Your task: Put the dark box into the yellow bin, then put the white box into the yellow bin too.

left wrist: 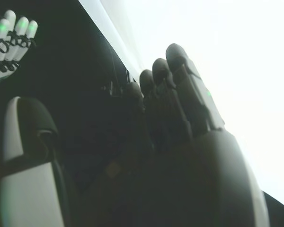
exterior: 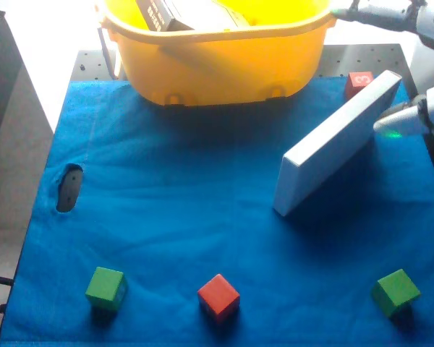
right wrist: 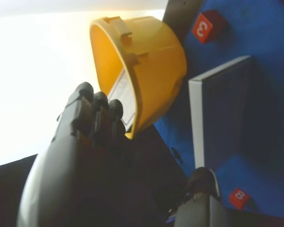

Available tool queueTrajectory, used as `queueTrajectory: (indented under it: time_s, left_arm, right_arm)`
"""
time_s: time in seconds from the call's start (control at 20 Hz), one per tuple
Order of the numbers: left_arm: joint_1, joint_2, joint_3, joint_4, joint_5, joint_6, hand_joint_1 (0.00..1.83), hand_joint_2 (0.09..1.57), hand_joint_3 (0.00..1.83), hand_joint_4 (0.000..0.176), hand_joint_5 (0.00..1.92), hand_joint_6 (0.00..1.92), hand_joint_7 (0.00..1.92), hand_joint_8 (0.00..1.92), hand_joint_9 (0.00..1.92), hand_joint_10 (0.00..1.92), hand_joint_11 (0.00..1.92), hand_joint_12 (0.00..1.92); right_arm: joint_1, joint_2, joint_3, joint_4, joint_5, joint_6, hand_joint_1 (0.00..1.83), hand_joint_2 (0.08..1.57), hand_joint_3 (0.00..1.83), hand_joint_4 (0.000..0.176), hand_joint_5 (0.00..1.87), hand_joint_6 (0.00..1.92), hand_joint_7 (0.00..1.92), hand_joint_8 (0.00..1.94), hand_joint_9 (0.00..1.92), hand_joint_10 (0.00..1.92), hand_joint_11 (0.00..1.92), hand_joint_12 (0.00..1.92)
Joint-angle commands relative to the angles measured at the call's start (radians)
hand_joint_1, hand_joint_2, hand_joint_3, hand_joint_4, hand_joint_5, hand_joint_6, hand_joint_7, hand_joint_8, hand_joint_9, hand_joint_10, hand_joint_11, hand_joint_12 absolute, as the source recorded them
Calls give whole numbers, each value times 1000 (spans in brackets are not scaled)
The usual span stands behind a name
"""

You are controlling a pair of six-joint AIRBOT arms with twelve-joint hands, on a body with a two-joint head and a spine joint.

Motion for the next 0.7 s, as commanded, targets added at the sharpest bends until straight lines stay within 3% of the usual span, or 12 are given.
queueTrajectory:
  time_s: [0.0,0.1,0.15,0.2,0.25,0.3,0.35,0.45,0.5,0.65]
  left_arm:
    - [-9,4,-4,-53,-85,-7,1060,876,0,0,538,10,507,7,474,0,418,26]
    - [-9,4,-5,-51,-84,-7,1075,881,0,0,564,16,509,5,486,5,432,31]
    - [-9,4,-6,-51,-86,-7,1067,876,0,1,572,17,515,6,492,7,434,31]
    - [-9,4,-6,-51,-85,-7,1071,884,2,0,570,14,512,4,487,4,433,31]
    - [-9,4,-7,-51,-85,-7,1063,891,4,0,564,9,511,3,474,0,416,23]
    - [-9,4,-7,-51,-85,-7,1067,889,3,0,562,7,510,2,471,0,416,23]
    - [-9,4,-7,-51,-85,-7,1064,889,3,0,561,6,509,2,471,0,408,19]
    - [-9,4,-8,-51,-87,-7,1064,893,4,0,551,1,511,2,472,1,404,17]
    - [-9,4,-10,-51,-91,-7,1050,889,2,0,559,4,517,4,479,3,414,21]
    - [-8,5,-13,-51,-95,-7,1044,882,0,9,598,14,521,3,482,2,408,18]
  right_arm:
    - [1,-1,-1,5,116,4,361,879,0,94,55,4,280,17,187,12,45,135]
    - [-17,-5,-1,5,115,4,355,860,0,33,108,6,315,8,254,13,116,181]
    - [-31,-10,0,5,114,4,346,860,0,17,115,7,325,10,265,15,131,191]
    - [-39,-13,1,5,113,4,330,864,1,43,93,1,319,6,265,13,135,195]
    - [-50,-21,4,5,113,4,410,844,0,52,95,3,298,0,249,5,85,175]
    - [-54,-25,5,5,112,4,451,818,0,46,121,3,337,4,282,6,113,196]
    - [-61,-30,8,6,112,4,544,794,0,77,134,6,347,5,282,3,115,197]
    - [-77,-43,16,12,111,4,751,797,0,84,145,8,339,0,244,0,82,181]
    - [-86,-51,21,20,111,4,781,806,0,66,149,8,346,3,262,8,126,200]
    - [-108,-74,42,42,111,4,1039,771,0,52,283,10,402,2,341,8,142,199]
